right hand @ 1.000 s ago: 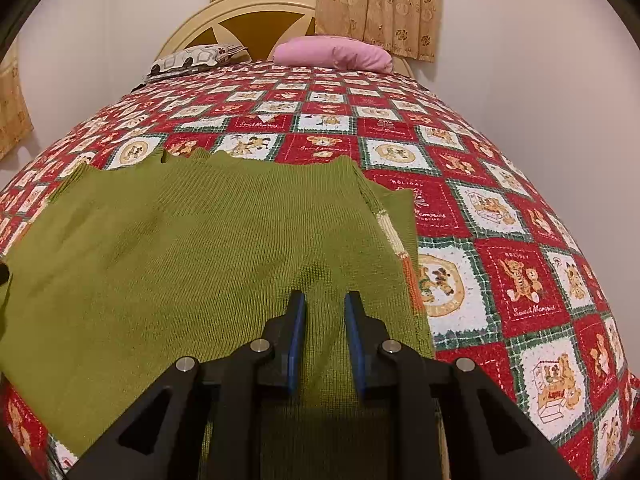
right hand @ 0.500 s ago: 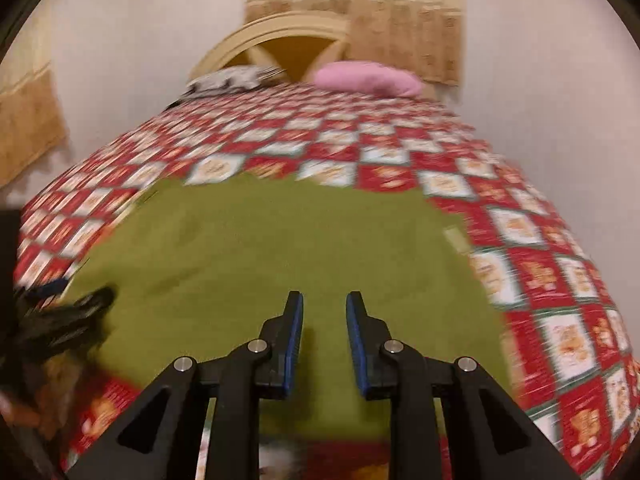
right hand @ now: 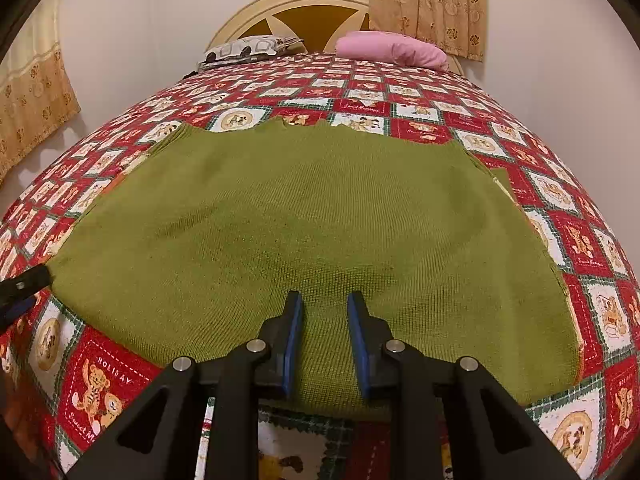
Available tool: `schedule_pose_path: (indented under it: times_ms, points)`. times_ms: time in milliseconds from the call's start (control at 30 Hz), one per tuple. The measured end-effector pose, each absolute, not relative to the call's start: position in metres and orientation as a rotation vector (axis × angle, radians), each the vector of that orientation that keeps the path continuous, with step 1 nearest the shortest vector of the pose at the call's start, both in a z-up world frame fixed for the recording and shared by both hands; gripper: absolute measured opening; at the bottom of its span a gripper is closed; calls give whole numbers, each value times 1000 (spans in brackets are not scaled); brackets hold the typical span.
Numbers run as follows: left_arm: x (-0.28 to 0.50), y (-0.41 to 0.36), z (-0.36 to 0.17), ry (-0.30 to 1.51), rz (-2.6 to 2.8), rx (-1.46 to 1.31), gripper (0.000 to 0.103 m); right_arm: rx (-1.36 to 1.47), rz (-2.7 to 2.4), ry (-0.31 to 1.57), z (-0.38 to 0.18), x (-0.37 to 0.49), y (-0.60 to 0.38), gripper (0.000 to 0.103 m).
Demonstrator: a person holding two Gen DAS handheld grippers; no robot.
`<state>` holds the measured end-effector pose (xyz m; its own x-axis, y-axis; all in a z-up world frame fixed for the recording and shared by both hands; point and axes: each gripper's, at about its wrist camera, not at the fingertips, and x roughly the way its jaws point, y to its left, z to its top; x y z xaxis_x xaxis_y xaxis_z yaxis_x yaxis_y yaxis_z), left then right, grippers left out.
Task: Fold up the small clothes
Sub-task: 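Lay the hem over the collar and open both grippers, then grasp the striped sleeve edge of the folded sweater with the left gripper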
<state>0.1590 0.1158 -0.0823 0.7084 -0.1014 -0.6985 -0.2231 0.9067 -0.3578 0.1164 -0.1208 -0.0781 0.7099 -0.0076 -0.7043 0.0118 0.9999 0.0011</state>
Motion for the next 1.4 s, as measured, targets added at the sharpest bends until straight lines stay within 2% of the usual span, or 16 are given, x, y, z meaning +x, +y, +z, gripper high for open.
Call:
schedule_pose_path:
  times_ms: [367, 567, 733, 800, 967, 1033, 1067, 1100, 1133, 1167, 1200, 1400]
  points:
    - [194, 82, -82, 817, -58, -504, 92, 12, -10, 779, -78, 115, -120, 24]
    - [165, 84, -81, 800, -7, -613, 86, 20, -7, 777, -78, 114, -120, 24]
    - [138, 65, -82, 798, -16, -624, 86, 20, -7, 778, -78, 114, -120, 24]
    - [147, 58, -81, 798, -47, -605, 94, 20, -7, 777, -78, 113, -120, 24]
    - [189, 93, -84, 757, -64, -797, 94, 34, -3, 775, -78, 113, -121, 24]
    - [200, 107, -84, 738, -40, -867, 85, 35, -3, 775, -78, 113, -119, 24]
    - [205, 111, -84, 737, -29, -876, 74, 34, -4, 775, -78, 113, -120, 24]
    - [210, 113, -86, 746, -27, -874, 55, 34, -4, 775, -78, 113, -120, 24]
    - [212, 113, -88, 760, -29, -862, 45, 33, -5, 775, -78, 113, -120, 24]
    - [215, 111, -91, 783, -24, -834, 30, 34, -4, 773, -78, 112, -121, 24]
    - [214, 109, -93, 794, -17, -811, 22, 34, -8, 767, -77, 111, -121, 24]
    - [209, 88, -76, 729, 13, -584, 14, -1, 57, 616, -58, 88, -110, 24]
